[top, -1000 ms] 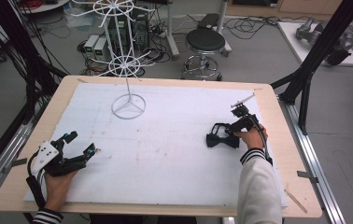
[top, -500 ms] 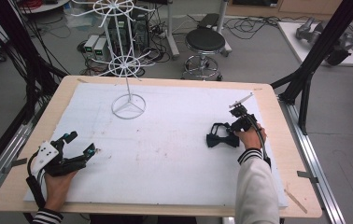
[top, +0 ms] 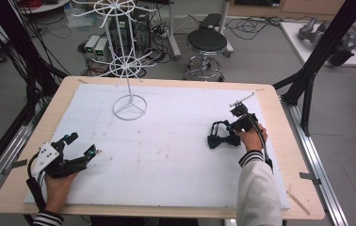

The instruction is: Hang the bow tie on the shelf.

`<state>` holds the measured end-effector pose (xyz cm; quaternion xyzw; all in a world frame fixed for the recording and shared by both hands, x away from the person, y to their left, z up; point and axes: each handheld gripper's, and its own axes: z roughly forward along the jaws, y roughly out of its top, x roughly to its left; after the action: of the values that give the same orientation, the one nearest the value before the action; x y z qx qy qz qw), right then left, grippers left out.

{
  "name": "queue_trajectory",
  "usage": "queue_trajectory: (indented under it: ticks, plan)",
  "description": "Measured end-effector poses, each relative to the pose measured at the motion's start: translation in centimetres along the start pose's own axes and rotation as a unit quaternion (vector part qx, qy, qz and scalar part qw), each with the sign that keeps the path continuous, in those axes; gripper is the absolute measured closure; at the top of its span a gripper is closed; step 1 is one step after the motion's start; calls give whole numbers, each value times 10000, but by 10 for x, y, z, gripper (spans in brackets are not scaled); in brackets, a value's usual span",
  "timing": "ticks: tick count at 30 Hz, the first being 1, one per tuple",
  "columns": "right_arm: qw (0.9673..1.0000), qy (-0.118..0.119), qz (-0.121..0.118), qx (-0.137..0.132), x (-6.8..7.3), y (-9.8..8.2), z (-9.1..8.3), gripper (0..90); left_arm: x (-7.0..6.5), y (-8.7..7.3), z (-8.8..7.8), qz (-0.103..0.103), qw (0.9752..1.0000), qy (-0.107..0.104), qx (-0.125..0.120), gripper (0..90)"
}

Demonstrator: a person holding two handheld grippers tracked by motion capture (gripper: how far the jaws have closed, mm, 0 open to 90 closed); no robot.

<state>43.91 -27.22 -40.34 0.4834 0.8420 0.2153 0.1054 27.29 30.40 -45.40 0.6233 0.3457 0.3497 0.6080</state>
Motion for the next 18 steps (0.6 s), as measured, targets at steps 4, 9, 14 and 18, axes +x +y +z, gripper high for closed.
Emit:
queue_trajectory:
  ticks: [4, 9, 14, 18]
  plan:
    - [9996, 15, -144, -255, 3, 2, -3, 884, 0, 0, 0, -1, 10000, -3, 3, 168]
    - [9981, 90, -144, -597, 7, 5, -8, 884, 0, 0, 0, 5, 10000, 3, -9, 168]
    - [9934, 229, -264, -1096, 13, 8, -15, 884, -1, 0, 0, 2, 10000, 7, -11, 168]
    - [9904, 302, -229, -1329, 14, 9, -19, 884, -1, 0, 0, 7, 10000, 10, -13, 168]
